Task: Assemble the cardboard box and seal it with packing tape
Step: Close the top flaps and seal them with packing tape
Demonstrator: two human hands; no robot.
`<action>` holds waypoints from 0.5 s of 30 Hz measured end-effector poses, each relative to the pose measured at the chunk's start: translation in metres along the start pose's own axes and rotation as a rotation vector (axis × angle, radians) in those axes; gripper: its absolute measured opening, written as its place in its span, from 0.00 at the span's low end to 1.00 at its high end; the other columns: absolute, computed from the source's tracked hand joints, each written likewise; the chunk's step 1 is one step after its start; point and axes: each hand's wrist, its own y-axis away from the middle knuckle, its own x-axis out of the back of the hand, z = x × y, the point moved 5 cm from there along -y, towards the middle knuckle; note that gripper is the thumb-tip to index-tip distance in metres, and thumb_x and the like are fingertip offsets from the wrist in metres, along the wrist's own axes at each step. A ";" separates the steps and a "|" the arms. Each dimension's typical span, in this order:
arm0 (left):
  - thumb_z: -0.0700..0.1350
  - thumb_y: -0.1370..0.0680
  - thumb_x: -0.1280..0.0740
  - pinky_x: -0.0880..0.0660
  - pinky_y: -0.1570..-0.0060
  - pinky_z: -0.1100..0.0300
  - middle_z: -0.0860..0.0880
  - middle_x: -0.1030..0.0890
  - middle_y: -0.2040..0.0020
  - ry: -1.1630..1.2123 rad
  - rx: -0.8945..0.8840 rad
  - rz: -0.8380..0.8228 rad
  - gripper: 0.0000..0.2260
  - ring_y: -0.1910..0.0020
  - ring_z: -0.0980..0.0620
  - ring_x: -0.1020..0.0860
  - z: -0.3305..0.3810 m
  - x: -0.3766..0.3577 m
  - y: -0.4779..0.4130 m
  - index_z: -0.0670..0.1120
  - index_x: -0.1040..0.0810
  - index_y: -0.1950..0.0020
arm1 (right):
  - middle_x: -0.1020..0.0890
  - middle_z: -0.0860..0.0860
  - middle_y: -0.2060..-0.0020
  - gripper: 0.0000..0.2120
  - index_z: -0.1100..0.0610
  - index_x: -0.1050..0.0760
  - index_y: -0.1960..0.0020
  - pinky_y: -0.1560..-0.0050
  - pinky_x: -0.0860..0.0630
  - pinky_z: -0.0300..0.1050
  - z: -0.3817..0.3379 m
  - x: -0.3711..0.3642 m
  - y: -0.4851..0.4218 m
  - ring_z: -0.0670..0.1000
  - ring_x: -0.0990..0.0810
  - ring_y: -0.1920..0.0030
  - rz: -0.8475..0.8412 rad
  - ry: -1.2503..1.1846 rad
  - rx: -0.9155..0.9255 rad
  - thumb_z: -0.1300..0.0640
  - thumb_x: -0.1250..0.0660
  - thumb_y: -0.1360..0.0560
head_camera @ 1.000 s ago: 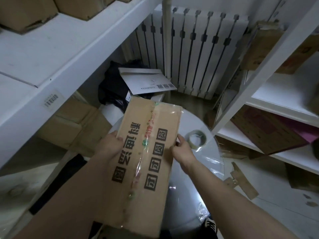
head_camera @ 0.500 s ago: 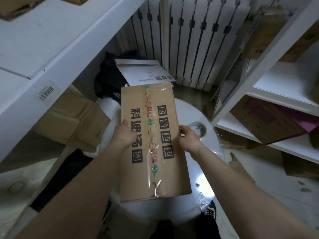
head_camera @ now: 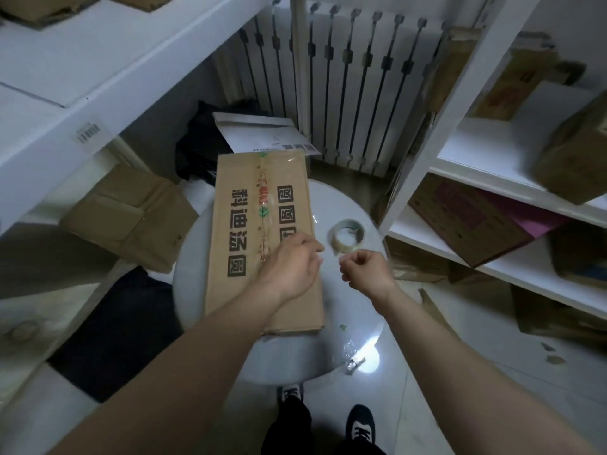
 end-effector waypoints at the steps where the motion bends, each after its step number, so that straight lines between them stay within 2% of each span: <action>1: 0.48 0.19 0.39 0.31 0.35 0.52 0.51 0.26 0.37 -0.012 -0.037 -0.029 0.13 0.37 0.51 0.29 0.010 -0.013 0.007 0.48 0.22 0.37 | 0.18 0.50 0.66 0.08 0.55 0.21 0.61 0.55 0.22 0.47 0.014 0.005 0.005 0.49 0.19 0.64 0.003 0.029 -0.024 0.56 0.35 0.24; 6: 0.44 0.19 0.38 0.28 0.40 0.51 0.47 0.24 0.40 -0.113 -0.207 -0.164 0.12 0.40 0.48 0.27 0.048 -0.075 0.032 0.44 0.22 0.38 | 0.18 0.54 0.58 0.05 0.56 0.22 0.56 0.48 0.20 0.54 0.082 0.025 0.020 0.56 0.18 0.54 -0.029 0.205 -0.149 0.57 0.36 0.24; 10: 0.41 0.21 0.37 0.24 0.46 0.48 0.46 0.26 0.41 -0.191 -0.152 -0.406 0.12 0.47 0.45 0.23 0.052 -0.118 0.046 0.46 0.23 0.39 | 0.21 0.51 0.56 0.06 0.56 0.25 0.51 0.50 0.21 0.49 0.132 0.026 0.026 0.55 0.20 0.51 -0.024 0.300 -0.247 0.56 0.35 0.25; 12: 0.38 0.22 0.37 0.24 0.47 0.49 0.44 0.27 0.41 -0.326 -0.177 -0.481 0.13 0.44 0.43 0.25 0.055 -0.133 0.050 0.44 0.24 0.38 | 0.23 0.56 0.47 0.14 0.59 0.31 0.40 0.53 0.28 0.44 0.152 0.022 0.030 0.57 0.22 0.44 -0.028 0.285 -0.312 0.57 0.36 0.24; 15: 0.35 0.24 0.38 0.27 0.51 0.51 0.42 0.29 0.39 -0.423 -0.208 -0.402 0.16 0.40 0.42 0.28 0.062 -0.142 0.045 0.40 0.28 0.36 | 0.27 0.61 0.36 0.25 0.65 0.40 0.30 0.52 0.33 0.40 0.185 0.007 0.021 0.59 0.27 0.37 -0.049 0.270 -0.362 0.60 0.37 0.23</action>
